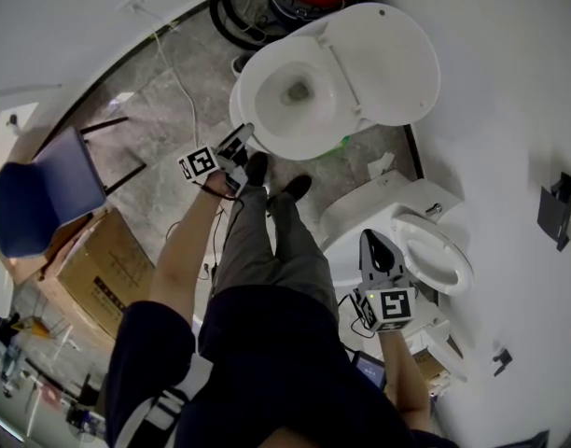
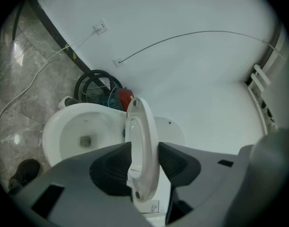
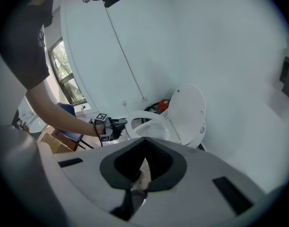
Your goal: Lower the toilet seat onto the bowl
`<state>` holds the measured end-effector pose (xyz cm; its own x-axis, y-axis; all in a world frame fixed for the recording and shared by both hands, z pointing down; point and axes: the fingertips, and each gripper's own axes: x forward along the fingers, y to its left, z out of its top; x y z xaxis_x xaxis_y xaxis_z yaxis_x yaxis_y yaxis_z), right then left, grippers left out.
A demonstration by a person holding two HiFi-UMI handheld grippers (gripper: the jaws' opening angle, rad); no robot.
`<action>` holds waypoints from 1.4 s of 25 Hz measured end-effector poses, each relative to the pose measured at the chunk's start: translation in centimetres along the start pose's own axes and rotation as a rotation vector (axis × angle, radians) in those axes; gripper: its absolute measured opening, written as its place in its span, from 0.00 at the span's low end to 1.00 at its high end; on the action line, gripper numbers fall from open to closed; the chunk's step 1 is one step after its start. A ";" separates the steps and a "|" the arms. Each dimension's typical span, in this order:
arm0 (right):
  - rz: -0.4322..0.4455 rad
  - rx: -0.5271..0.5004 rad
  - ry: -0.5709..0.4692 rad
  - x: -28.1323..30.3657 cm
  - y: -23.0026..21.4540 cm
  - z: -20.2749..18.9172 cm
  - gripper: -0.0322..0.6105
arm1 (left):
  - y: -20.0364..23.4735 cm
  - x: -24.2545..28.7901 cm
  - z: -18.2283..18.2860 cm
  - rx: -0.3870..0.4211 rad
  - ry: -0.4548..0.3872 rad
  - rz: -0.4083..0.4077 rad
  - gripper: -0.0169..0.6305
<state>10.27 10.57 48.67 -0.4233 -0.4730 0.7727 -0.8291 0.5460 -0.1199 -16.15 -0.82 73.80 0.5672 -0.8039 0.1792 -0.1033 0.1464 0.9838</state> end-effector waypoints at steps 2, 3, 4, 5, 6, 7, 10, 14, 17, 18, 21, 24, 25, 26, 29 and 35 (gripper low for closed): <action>0.004 0.000 0.008 0.2 0.1 -0.2 0.08 | 1.1 -0.5 0.4 0.045 0.010 0.046 0.32; 0.005 -0.001 0.010 0.3 0.2 -0.2 0.08 | 1.6 -0.8 0.5 0.057 0.012 0.070 0.32; 0.006 -0.001 0.011 0.4 0.2 -0.1 0.08 | 2.3 -1.1 0.7 0.074 0.015 0.099 0.32; 0.008 -0.002 0.013 0.5 0.3 -0.2 0.08 | 3.0 -1.4 0.8 0.090 0.017 0.124 0.31; 0.011 -0.004 0.017 0.6 0.3 -0.3 0.08 | 3.5 -1.6 0.9 0.097 0.017 0.138 0.31; 0.013 -0.005 0.022 0.7 0.3 -0.5 0.08 | 4.0 -1.8 0.9 0.097 0.016 0.147 0.31; 0.015 -0.005 0.026 1.1 0.5 -0.6 0.08 | 5.3 -2.1 1.0 0.082 0.014 0.167 0.31; 0.018 0.017 0.018 1.7 0.8 0.0 0.08 | 6.9 -2.7 1.3 0.088 0.003 0.188 0.31; 0.032 0.012 0.018 2.4 1.2 0.3 0.08 | 8.1 -3.0 1.3 0.076 -0.003 0.213 0.30; 0.039 0.009 0.017 2.7 1.3 0.2 0.08 | 8.5 -3.0 1.3 0.071 -0.005 0.221 0.30; 0.057 -0.001 0.009 3.7 1.9 -0.2 0.08 | 9.5 -3.0 1.6 0.079 -0.003 0.232 0.29; 0.069 -0.009 0.009 4.5 2.2 -0.9 0.08 | 10.3 -3.0 1.7 0.088 0.005 0.237 0.29; 0.073 -0.013 0.007 4.9 2.3 -1.0 0.08 | 10.6 -3.1 1.7 0.089 0.006 0.242 0.29; 0.077 -0.019 0.004 5.2 2.4 -1.0 0.08 | 10.9 -3.1 1.7 0.088 0.008 0.247 0.28; 0.090 -0.035 -0.011 6.4 2.8 -0.7 0.08 | 11.6 -3.3 1.8 0.088 0.014 0.255 0.28; 0.124 -0.070 -0.022 8.4 3.8 -0.3 0.08 | 12.7 -3.1 2.0 0.088 0.017 0.260 0.28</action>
<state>3.70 8.90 54.91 -0.5293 -0.4136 0.7408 -0.7428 0.6478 -0.1692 -20.86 2.32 85.73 0.5256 -0.7361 0.4265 -0.3176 0.2953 0.9011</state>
